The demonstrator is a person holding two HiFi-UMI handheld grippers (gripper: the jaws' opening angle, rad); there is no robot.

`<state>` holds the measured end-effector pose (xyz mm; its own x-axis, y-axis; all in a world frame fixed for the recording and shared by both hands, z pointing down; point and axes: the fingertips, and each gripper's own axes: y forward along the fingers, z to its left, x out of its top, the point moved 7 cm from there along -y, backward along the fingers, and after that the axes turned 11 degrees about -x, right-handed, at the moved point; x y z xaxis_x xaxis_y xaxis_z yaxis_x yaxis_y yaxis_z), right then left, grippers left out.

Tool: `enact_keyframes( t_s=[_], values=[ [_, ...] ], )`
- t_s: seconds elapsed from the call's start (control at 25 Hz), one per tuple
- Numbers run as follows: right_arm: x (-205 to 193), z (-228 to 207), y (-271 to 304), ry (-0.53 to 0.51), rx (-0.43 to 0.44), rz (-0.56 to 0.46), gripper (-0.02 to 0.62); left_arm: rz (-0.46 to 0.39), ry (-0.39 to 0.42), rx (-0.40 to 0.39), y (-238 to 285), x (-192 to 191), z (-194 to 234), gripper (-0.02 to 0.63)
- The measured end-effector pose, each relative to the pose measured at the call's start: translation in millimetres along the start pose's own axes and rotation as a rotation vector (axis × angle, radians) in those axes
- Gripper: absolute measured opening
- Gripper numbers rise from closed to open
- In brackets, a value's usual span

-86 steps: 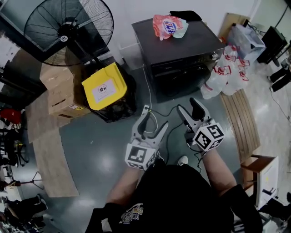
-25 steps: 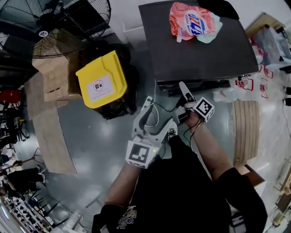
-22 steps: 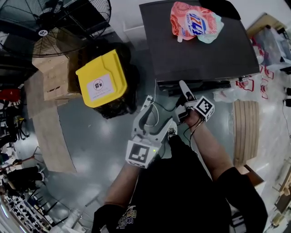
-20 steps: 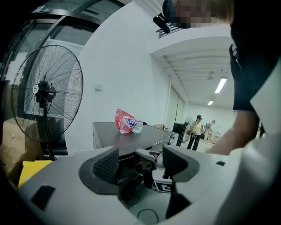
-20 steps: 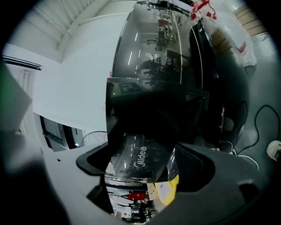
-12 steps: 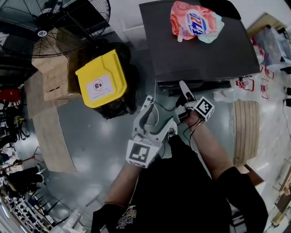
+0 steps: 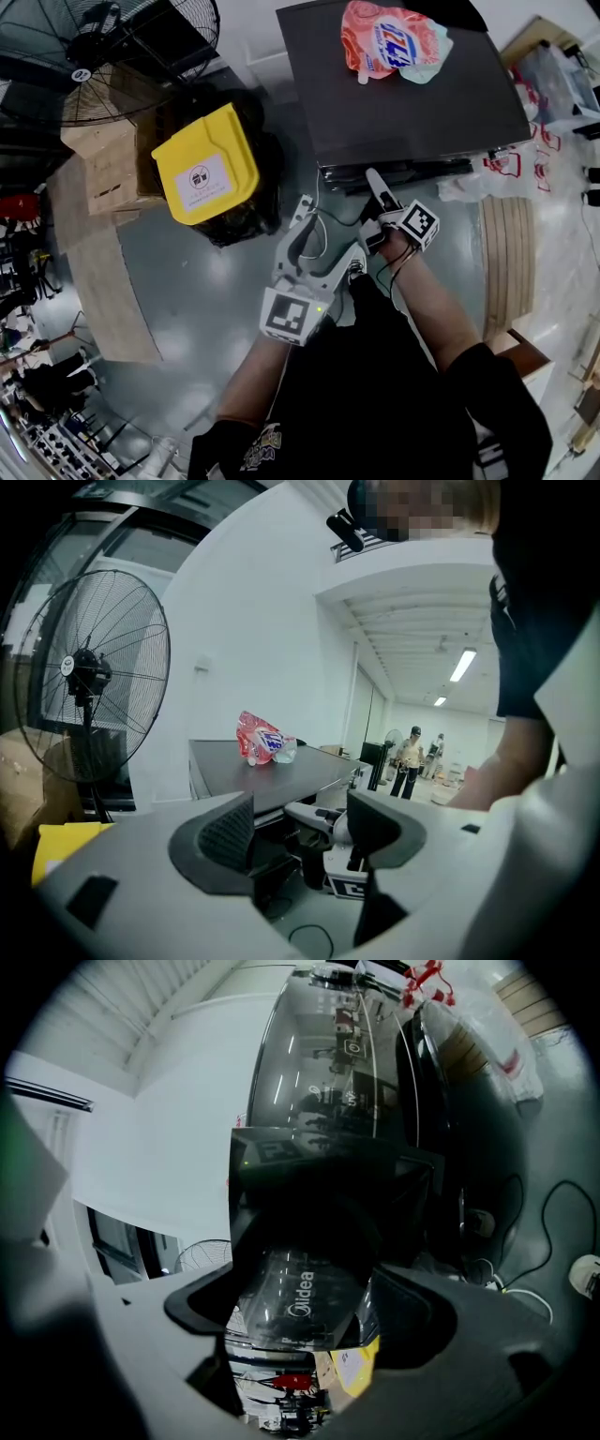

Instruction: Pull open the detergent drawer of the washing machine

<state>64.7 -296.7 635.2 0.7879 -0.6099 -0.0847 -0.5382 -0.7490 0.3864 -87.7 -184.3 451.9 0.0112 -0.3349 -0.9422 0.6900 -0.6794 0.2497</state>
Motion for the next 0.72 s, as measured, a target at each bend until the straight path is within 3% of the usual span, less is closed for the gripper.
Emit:
enact_keyframes(
  t_s=[0.72],
  values=[
    [-34.4,-24.6,-66.3,0.061,-0.009,-0.090,0.426,-0.009,0.013,-0.096,-39.5,-11.4,-31.0,0.284]
  ],
)
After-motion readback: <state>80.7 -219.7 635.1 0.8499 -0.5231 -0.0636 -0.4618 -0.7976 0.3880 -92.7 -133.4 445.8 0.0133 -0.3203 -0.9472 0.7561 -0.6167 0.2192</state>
